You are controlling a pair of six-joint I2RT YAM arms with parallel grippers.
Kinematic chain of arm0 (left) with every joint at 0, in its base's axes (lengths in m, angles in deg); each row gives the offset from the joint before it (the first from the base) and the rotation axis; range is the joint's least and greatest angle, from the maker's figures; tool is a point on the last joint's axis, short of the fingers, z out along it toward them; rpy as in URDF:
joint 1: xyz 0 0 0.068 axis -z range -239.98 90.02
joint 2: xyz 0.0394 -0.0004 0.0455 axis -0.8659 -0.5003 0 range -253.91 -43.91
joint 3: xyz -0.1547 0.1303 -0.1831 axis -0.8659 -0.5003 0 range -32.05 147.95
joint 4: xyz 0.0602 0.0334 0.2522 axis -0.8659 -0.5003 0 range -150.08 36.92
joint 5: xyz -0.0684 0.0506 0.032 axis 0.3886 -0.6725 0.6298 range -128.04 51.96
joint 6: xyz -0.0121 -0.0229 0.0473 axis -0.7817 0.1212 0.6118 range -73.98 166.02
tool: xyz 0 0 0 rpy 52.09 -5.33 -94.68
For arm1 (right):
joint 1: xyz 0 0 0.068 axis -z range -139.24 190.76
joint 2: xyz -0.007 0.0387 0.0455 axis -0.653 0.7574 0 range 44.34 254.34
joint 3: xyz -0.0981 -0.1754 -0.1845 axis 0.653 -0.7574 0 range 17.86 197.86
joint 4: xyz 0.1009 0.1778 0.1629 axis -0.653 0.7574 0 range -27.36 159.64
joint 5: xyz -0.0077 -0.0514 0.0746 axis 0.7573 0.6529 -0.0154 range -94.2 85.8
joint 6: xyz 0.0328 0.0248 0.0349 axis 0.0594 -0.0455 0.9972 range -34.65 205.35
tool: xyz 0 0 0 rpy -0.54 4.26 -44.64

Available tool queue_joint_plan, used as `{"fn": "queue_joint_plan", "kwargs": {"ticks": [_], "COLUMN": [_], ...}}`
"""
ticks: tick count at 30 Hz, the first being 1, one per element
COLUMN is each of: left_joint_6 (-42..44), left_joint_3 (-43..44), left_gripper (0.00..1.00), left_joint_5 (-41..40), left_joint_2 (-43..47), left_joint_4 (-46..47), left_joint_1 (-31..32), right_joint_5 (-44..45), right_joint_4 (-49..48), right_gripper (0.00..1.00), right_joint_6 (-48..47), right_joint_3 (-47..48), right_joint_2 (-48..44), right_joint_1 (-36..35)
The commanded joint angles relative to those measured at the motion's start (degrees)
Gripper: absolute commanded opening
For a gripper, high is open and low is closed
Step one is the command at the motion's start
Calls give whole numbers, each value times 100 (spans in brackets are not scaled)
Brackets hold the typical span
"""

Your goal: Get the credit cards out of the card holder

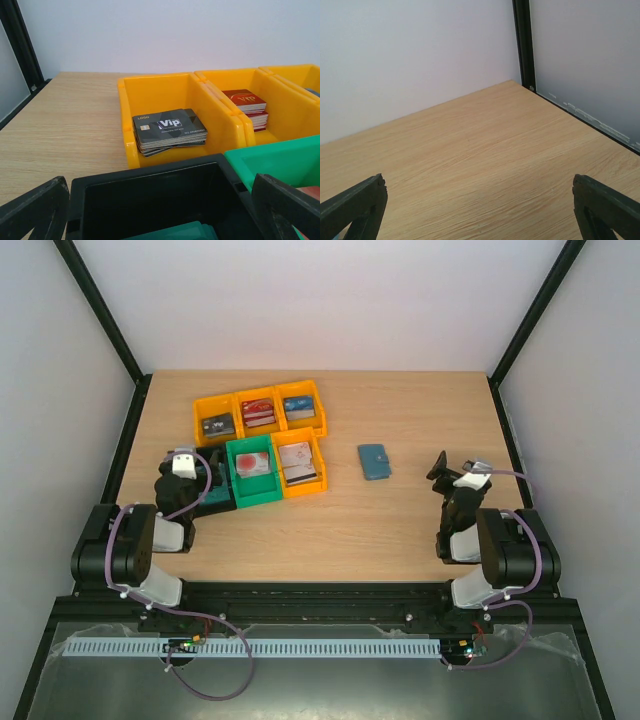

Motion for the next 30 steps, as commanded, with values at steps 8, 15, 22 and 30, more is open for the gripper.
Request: {"fn": "queue_joint_plan", "kwargs": {"ticks": [8, 15, 22, 30], "left_joint_6": [-6, -242, -29, 780], "left_joint_3": [82, 855, 2769, 5020], "left_gripper": [99, 100, 99, 99], "left_joint_5": [-22, 308, 1534, 1614], "left_joint_2": [-19, 780, 1391, 1517], "left_joint_4": [154, -1675, -5251, -8708], "left_joint_1": [20, -256, -870, -1064], "right_joint_5": [282, -38, -2203, -2363], "right_joint_4": [1544, 5656, 8305, 9749], "right_gripper": [99, 99, 99, 95], "right_joint_6": [9, 584, 846, 477], "right_joint_3": [649, 2676, 4539, 5208], "right_joint_2": [-532, -1423, -320, 899], "right_joint_1": [10, 19, 19, 16]}}
